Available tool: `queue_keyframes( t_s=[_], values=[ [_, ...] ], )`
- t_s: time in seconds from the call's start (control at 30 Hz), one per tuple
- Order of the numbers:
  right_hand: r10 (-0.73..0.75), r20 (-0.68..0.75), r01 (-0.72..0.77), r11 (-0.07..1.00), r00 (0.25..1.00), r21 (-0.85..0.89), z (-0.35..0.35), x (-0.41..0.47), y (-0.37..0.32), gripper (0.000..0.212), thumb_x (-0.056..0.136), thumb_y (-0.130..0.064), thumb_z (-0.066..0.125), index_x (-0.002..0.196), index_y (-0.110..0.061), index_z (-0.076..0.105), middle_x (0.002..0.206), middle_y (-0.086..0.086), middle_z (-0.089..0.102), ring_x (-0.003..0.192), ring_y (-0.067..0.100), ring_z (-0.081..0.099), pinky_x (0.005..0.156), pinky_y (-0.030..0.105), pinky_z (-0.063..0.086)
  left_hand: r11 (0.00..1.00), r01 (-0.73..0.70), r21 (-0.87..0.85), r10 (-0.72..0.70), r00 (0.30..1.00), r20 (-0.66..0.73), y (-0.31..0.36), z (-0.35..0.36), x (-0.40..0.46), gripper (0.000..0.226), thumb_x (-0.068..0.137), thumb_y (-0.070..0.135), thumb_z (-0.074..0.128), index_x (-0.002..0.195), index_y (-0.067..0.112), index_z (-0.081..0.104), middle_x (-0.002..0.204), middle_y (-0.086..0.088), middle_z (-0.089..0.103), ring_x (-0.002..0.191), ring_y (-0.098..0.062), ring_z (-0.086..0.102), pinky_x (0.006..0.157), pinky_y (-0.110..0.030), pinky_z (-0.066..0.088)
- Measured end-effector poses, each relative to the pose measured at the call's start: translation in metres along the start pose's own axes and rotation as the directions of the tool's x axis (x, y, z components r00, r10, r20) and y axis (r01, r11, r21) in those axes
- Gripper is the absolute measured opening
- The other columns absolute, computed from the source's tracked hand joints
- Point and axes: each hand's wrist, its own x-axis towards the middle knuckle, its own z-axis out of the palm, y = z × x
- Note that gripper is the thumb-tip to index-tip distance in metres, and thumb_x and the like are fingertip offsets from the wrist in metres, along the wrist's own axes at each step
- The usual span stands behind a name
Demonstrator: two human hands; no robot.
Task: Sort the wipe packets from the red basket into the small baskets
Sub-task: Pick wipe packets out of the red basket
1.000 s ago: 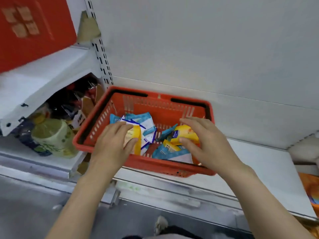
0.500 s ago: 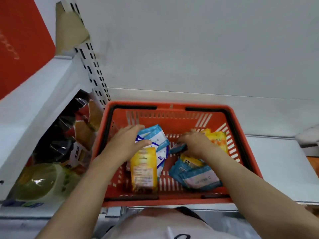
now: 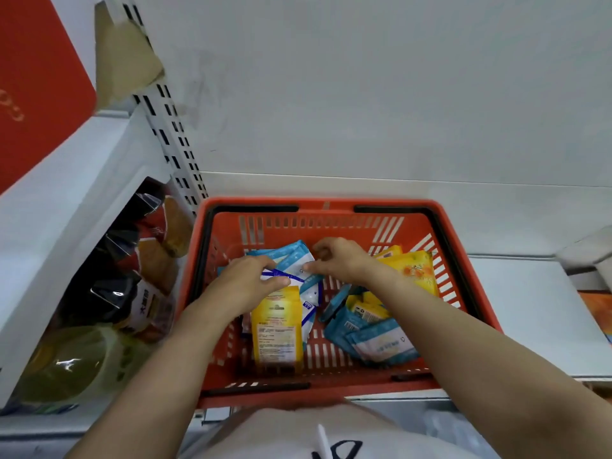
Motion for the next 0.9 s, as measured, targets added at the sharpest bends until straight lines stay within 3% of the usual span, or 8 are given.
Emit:
queue_keyframes(
  t_s=[0.1,0.2,0.33,0.5,0.63,0.73,0.8,0.9],
  values=[
    [0.04,0.063,-0.043,0.998,0.997,0.039,0.016,0.011,-0.01,0.038,0.086,-0.04,0.072,0.114,-0.017,0.064,0.106,-0.004,0.066,0.094,0.015,0.063,0.079,0.032,0.055,0.999,0.034,-0.019,-0.034,0.999,0.01,-0.003,0.0,0.0,0.059,0.089,0.055,0.059,0.138,0.024,0.051,0.141,0.0,0.053,0.125,-0.019,0.051,0.096,-0.033,0.044],
    [0.002,-0.029,-0.004,0.998,1.0,-0.065,0.024,0.015,-0.005,0.025,0.086,-0.038,0.073,0.093,-0.014,0.068,0.092,-0.002,0.068,0.081,0.017,0.062,0.068,0.033,0.052,0.997,0.055,-0.052,-0.055,0.998,-0.008,-0.003,0.001,-0.002,0.066,0.088,0.057,0.058,0.144,0.024,0.044,0.146,-0.002,0.048,0.131,-0.021,0.047,0.104,-0.037,0.042],
    [-0.098,-0.17,0.112,0.991,0.981,0.074,0.005,0.0,0.004,0.021,0.089,-0.033,0.07,0.079,-0.017,0.06,0.075,-0.004,0.06,0.068,0.013,0.056,0.056,0.027,0.045,0.986,-0.025,-0.163,-0.004,0.985,-0.174,0.008,-0.007,-0.004,0.07,0.088,0.054,0.061,0.147,0.026,0.038,0.147,0.001,0.047,0.13,-0.02,0.048,0.102,-0.037,0.042],
    [-0.168,-0.279,0.222,0.96,0.945,0.173,-0.019,-0.025,0.012,0.026,0.097,-0.036,0.058,0.084,-0.019,0.074,0.077,-0.002,0.073,0.073,0.016,0.071,0.066,0.046,0.059,0.927,-0.131,-0.351,0.065,0.979,-0.194,0.024,-0.007,-0.002,0.061,0.086,0.046,0.067,0.141,0.025,0.047,0.139,0.004,0.055,0.126,-0.012,0.052,0.106,-0.039,0.044],
    [-0.257,-0.232,0.338,0.826,0.938,0.451,-0.017,-0.043,-0.002,0.023,0.1,-0.026,0.055,0.103,-0.015,0.075,0.089,0.006,0.075,0.083,0.019,0.073,0.069,0.038,0.062,0.861,-0.194,-0.471,0.11,0.974,-0.199,0.036,0.002,-0.003,0.046,0.079,0.033,0.078,0.121,0.028,0.061,0.111,0.01,0.069,0.099,-0.004,0.066,0.09,-0.037,0.055],
    [-0.265,-0.201,0.332,0.706,0.943,0.626,-0.014,-0.047,-0.011,0.03,0.103,-0.026,0.05,0.111,-0.007,0.071,0.097,0.013,0.074,0.086,0.019,0.072,0.072,0.032,0.061,0.908,-0.145,-0.393,0.03,0.958,-0.284,0.037,0.001,-0.001,0.035,0.076,0.03,0.081,0.106,0.022,0.064,0.093,0.006,0.07,0.082,-0.012,0.068,0.073,-0.039,0.057],
    [-0.168,-0.192,0.244,0.831,0.967,0.501,-0.015,-0.043,-0.006,0.046,0.104,-0.045,0.039,0.118,-0.013,0.068,0.093,0.009,0.075,0.083,0.018,0.073,0.074,0.036,0.062,0.923,-0.078,-0.376,-0.059,0.939,-0.339,0.029,-0.003,0.0,0.032,0.077,0.032,0.081,0.101,0.017,0.066,0.093,0.001,0.071,0.079,-0.017,0.067,0.071,-0.039,0.057],
    [0.137,-0.06,-0.132,0.989,0.989,0.07,-0.018,-0.037,0.014,0.069,0.098,-0.064,0.026,0.12,-0.009,0.061,0.073,0.009,0.074,0.064,0.023,0.073,0.069,0.042,0.062,0.876,-0.03,-0.481,-0.163,0.921,-0.354,0.013,-0.008,0.003,0.032,0.08,0.032,0.078,0.104,0.014,0.068,0.097,-0.003,0.072,0.081,-0.018,0.068,0.074,-0.04,0.058]
  ],
)
